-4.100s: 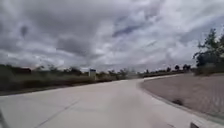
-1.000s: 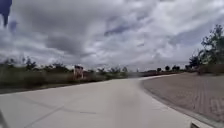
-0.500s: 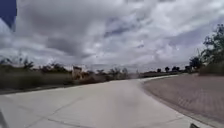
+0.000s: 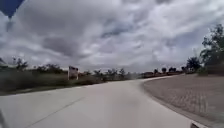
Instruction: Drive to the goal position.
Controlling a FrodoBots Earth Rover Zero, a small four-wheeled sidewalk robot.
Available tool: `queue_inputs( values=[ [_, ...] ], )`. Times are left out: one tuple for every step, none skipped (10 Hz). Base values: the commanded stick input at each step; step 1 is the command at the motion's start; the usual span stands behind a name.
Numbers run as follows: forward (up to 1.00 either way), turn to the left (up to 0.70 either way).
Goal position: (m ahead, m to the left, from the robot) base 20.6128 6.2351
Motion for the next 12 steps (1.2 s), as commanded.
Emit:
queue_inputs(
  values=[
    [0.69,0.01],
    [0.69,0.01],
    [0.69,0.01],
    [0.69,0.0],
    [0.69,-0.11],
    [0.69,-0.14],
    [0.69,-0.14],
    [0.69,0.0],
    [0.69,0.01],
    [0.69,0.01],
    [0.69,0.01],
    [0.69,0.0]
  ],
)
